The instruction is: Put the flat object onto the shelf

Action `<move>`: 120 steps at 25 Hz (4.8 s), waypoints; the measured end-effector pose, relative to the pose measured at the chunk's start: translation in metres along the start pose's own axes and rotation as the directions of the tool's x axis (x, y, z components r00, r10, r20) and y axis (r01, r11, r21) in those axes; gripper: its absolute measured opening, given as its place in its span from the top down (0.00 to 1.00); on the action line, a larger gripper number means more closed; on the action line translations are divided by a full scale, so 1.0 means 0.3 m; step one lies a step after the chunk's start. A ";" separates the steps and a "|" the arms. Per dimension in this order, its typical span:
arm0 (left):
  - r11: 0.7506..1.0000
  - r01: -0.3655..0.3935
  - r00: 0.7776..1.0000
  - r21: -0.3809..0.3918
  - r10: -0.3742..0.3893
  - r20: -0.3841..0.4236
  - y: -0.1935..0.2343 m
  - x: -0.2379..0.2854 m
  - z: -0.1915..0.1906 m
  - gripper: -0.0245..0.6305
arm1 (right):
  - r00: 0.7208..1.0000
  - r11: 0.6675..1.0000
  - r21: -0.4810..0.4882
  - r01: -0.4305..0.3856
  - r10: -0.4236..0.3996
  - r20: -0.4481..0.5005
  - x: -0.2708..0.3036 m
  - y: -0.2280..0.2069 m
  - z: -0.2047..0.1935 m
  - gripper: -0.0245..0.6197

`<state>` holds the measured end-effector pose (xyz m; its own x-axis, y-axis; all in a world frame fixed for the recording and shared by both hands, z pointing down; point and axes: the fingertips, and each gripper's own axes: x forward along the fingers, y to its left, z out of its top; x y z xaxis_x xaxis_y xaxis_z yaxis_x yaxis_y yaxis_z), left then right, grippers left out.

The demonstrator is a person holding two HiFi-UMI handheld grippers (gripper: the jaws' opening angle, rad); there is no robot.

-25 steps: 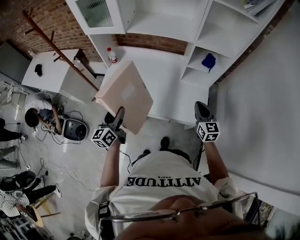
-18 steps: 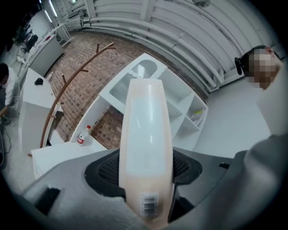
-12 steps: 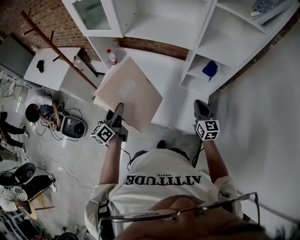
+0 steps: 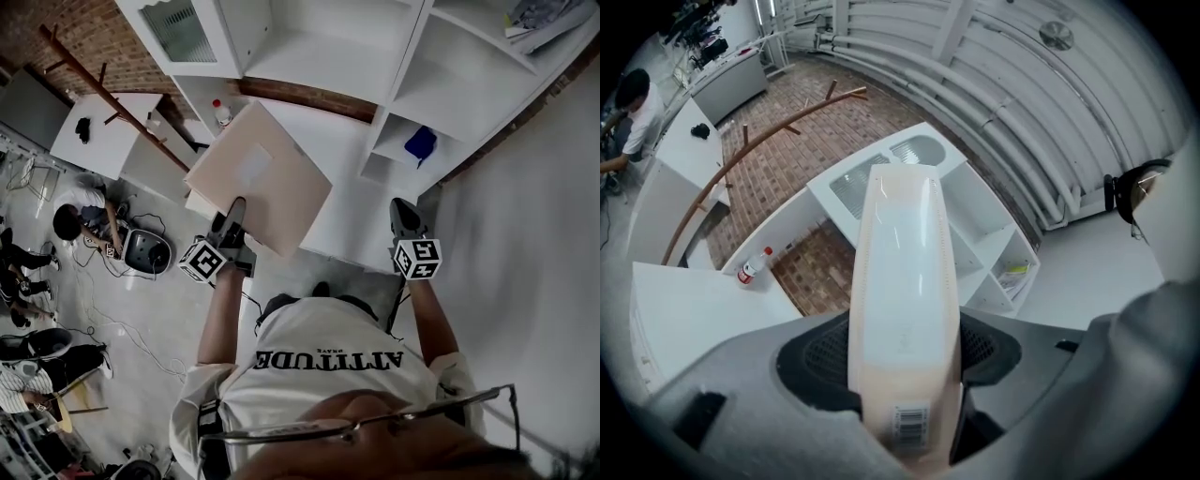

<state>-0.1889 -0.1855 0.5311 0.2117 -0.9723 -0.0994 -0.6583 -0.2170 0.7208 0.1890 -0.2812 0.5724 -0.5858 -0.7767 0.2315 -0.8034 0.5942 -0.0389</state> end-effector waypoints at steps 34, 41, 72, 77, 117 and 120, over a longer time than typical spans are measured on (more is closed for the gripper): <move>0.959 0.202 0.979 0.198 -0.192 -0.073 -0.158 0.427 0.418 0.53 | 0.997 0.999 0.021 0.049 -0.050 0.052 0.117 0.078 0.112 0.92; 0.972 0.230 0.973 0.056 -0.229 -0.019 -0.211 0.487 0.471 0.53 | 0.997 0.999 0.012 0.044 -0.045 0.060 0.120 0.101 0.129 0.92; 0.875 0.144 0.984 -0.463 -0.079 0.158 -0.122 0.765 0.346 0.53 | 0.997 0.999 -0.036 0.038 -0.036 0.061 0.122 0.182 0.174 0.92; 0.839 0.123 0.985 -0.530 -0.038 0.168 -0.089 0.806 0.304 0.53 | 0.997 0.998 -0.037 0.053 -0.050 0.065 0.120 0.167 0.176 0.92; 0.792 -0.045 0.980 -0.609 0.153 0.126 0.044 1.051 0.133 0.49 | 0.996 0.998 -0.041 0.054 -0.050 0.074 0.229 0.155 0.262 0.92; 0.832 -0.046 0.991 -0.552 0.107 0.079 0.024 1.065 0.121 0.45 | 0.996 0.999 -0.038 0.039 -0.036 0.077 0.262 0.159 0.282 0.91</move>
<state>-0.1524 -0.5008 0.4796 0.0824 -0.9937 -0.0756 -0.1585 -0.0879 0.9834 0.0957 -0.3314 0.5066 -0.5633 -0.8112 0.1569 -0.8207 0.5713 0.0069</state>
